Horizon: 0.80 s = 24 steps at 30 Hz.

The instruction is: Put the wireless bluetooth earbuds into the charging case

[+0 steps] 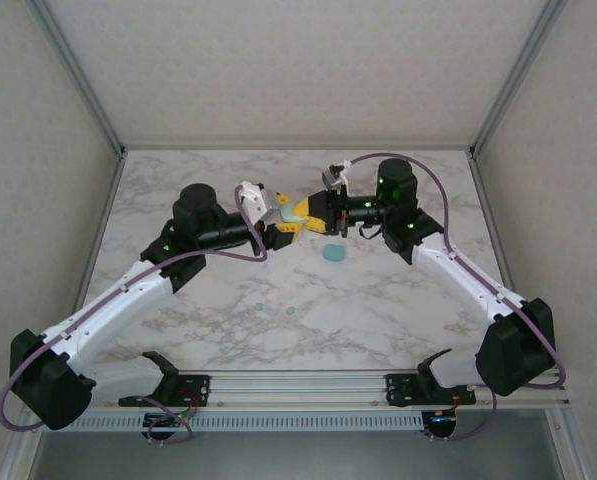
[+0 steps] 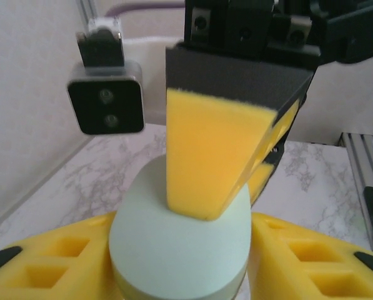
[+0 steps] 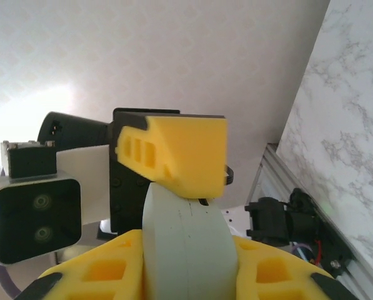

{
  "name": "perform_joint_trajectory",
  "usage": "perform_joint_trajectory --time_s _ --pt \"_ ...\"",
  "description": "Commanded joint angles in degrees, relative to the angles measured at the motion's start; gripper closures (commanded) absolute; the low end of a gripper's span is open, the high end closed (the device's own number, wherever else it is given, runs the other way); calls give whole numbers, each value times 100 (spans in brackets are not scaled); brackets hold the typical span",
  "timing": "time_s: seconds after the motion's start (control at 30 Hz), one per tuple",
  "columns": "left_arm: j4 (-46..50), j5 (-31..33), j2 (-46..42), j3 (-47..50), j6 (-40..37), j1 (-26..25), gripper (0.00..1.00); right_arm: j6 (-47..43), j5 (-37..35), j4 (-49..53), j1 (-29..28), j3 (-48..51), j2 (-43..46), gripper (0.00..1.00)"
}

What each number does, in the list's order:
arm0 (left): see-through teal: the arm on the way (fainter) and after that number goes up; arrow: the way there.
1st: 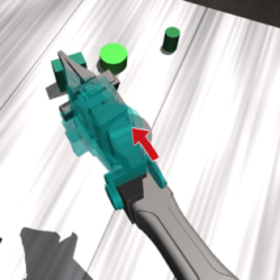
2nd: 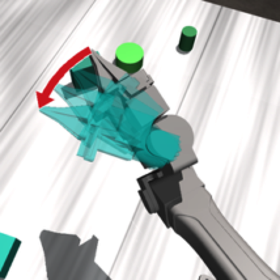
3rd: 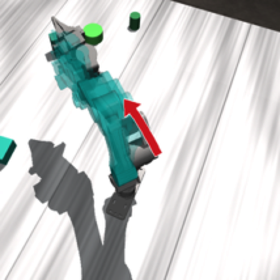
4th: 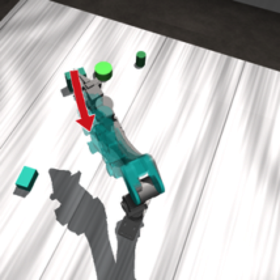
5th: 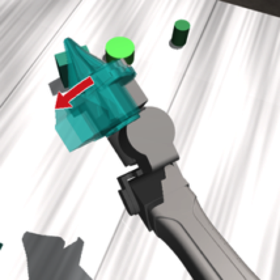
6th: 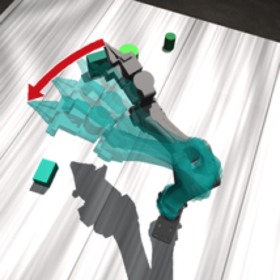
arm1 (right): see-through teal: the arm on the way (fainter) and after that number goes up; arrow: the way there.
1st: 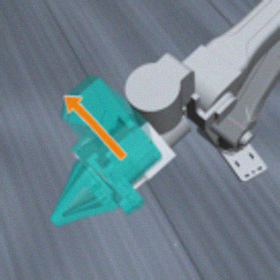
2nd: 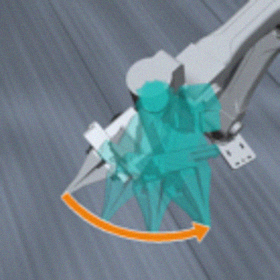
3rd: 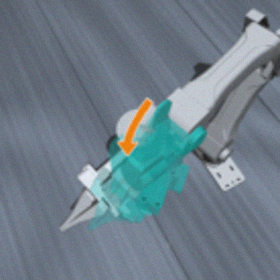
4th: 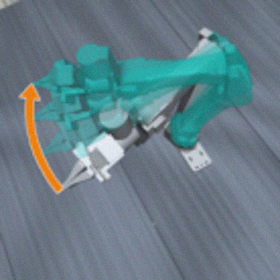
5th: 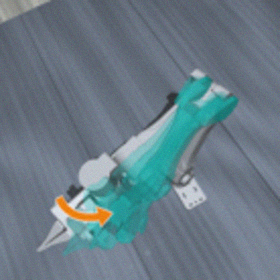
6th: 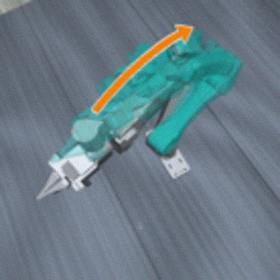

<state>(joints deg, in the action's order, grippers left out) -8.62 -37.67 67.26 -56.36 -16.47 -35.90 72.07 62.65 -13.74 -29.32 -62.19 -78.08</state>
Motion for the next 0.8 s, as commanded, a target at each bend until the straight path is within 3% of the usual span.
perform_joint_trajectory --time_s 0.0,0.23,0.77 --pt "-795 132 -73 222 397 2 44 994 -234 -1540 -47 275 60 85" --pt "-1253 173 -47 470 612 39 43 1855 -456 -2657 -47 498 47 86" --pt "-1921 239 -2 528 1032 83 44 1727 -358 -2379 -59 533 29 85"
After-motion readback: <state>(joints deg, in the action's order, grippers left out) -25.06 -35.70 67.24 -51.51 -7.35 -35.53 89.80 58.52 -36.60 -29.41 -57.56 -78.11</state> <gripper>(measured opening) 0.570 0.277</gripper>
